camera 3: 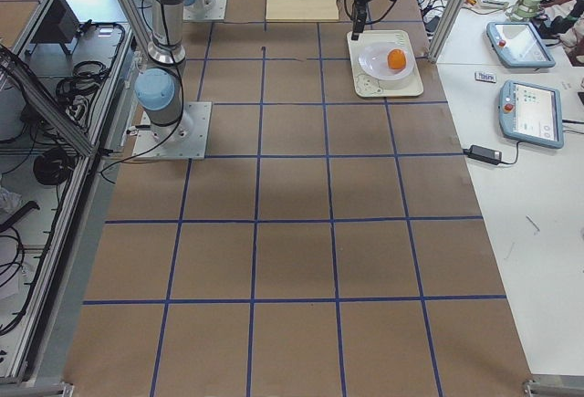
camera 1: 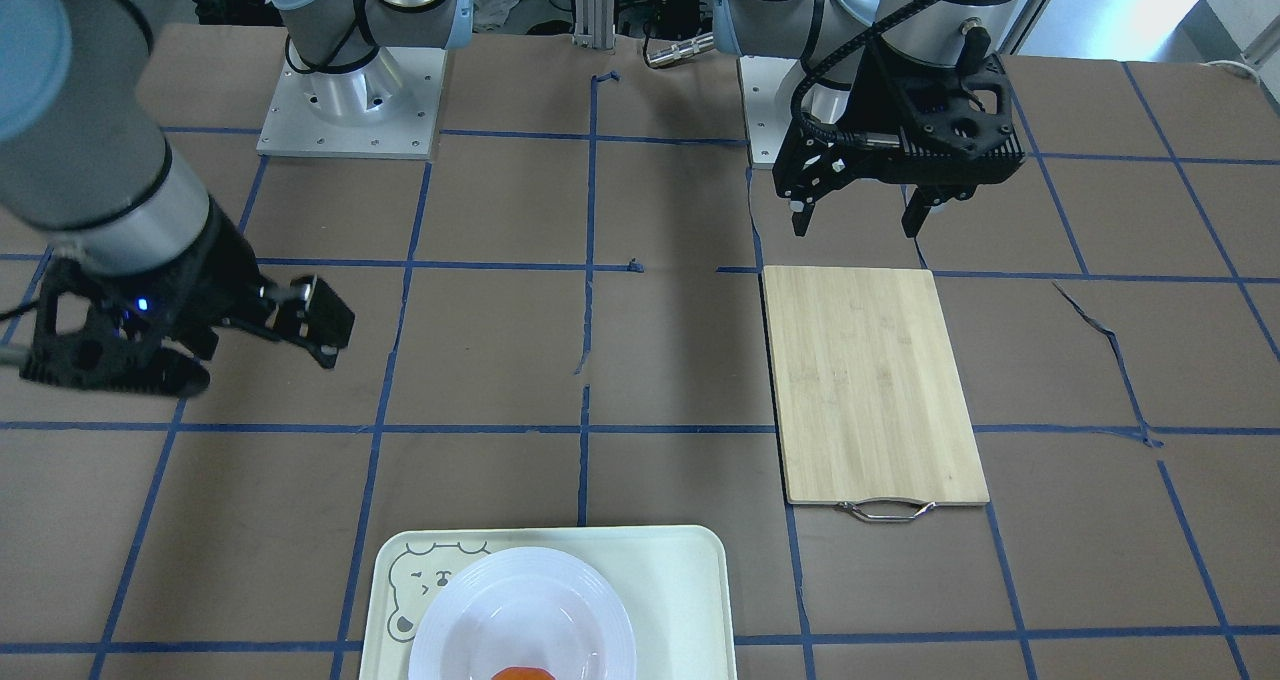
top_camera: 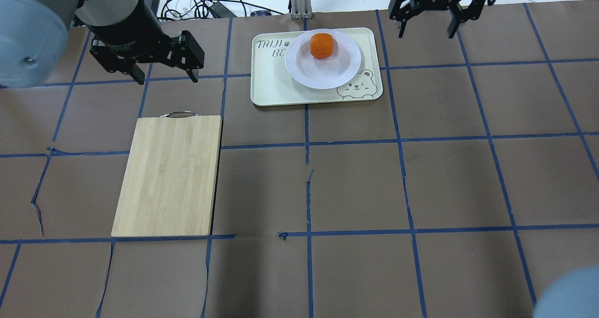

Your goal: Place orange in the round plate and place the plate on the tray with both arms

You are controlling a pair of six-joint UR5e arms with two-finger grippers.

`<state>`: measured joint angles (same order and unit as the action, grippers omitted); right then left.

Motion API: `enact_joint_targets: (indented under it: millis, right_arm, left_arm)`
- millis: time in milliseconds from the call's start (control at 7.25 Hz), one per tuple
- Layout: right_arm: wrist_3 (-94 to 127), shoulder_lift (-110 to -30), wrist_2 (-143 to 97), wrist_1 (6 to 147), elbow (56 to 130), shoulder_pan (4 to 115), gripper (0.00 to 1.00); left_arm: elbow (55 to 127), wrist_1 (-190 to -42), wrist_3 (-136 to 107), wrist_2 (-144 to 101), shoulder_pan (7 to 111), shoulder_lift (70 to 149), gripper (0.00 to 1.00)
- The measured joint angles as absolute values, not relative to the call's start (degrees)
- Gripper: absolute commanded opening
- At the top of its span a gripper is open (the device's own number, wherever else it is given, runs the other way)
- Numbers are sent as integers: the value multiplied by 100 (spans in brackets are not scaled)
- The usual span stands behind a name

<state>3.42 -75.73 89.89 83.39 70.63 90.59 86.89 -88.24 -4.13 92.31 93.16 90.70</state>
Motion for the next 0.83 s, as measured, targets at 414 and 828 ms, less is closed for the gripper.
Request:
enact_joint_targets:
  millis: [414, 828]
  right_arm:
    - [68, -8333, 9009, 8857, 7796, 9062, 100]
    - [31, -8380, 9123, 9387, 7938, 9038, 100]
  left_arm:
    - [8692, -8830, -413, 9235, 9317, 9065, 100]
    - [8695, -8833, -413, 9245, 9316, 9059, 100]
